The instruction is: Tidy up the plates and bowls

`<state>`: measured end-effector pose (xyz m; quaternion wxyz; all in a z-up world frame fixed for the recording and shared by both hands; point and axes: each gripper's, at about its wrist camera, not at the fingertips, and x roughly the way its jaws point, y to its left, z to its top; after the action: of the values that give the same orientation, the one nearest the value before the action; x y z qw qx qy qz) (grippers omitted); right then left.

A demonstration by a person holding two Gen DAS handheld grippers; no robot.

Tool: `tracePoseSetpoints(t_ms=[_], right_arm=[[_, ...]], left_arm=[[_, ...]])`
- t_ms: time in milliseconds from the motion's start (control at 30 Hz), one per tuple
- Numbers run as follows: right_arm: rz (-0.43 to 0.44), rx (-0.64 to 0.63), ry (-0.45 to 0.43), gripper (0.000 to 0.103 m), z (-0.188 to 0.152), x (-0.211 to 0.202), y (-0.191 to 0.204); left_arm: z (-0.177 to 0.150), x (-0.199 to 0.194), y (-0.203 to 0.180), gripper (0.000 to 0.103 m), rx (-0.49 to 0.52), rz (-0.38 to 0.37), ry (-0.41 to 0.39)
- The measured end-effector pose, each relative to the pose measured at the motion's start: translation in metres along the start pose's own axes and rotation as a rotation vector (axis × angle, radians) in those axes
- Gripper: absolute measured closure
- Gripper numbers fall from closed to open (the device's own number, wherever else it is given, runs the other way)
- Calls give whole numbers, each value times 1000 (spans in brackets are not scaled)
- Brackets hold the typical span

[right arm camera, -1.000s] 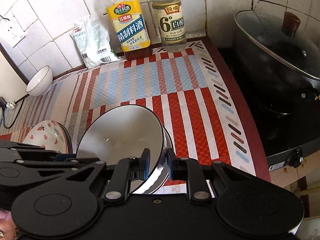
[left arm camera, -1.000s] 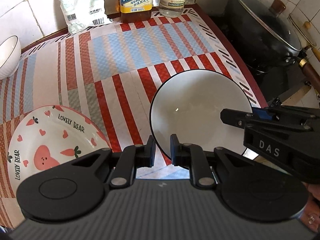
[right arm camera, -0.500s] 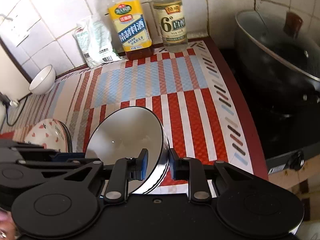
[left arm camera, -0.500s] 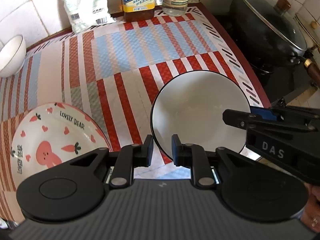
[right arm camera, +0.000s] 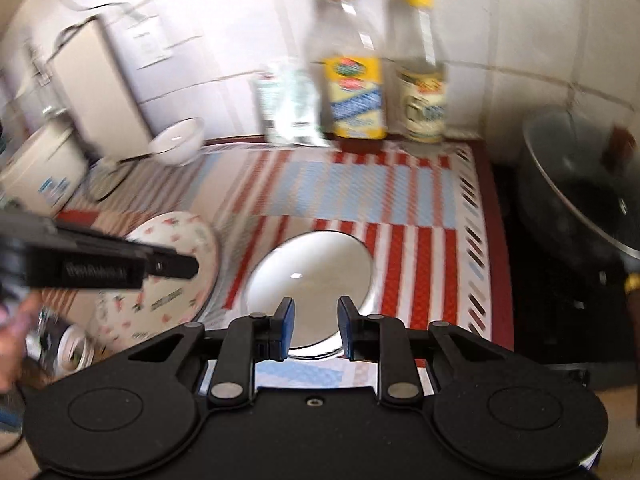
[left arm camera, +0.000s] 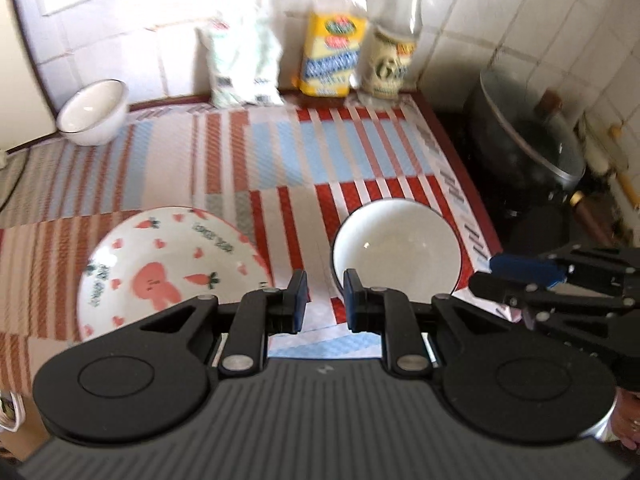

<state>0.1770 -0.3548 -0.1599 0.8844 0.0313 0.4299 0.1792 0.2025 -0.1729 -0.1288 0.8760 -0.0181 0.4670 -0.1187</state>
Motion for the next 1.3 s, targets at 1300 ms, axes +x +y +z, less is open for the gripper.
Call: tracePoseSetpoints(t_ms=[1300], right_arm=[[198,134,-87,44,177,198,180]], left_arm=[[75,46,295,72,-192,159,-195]])
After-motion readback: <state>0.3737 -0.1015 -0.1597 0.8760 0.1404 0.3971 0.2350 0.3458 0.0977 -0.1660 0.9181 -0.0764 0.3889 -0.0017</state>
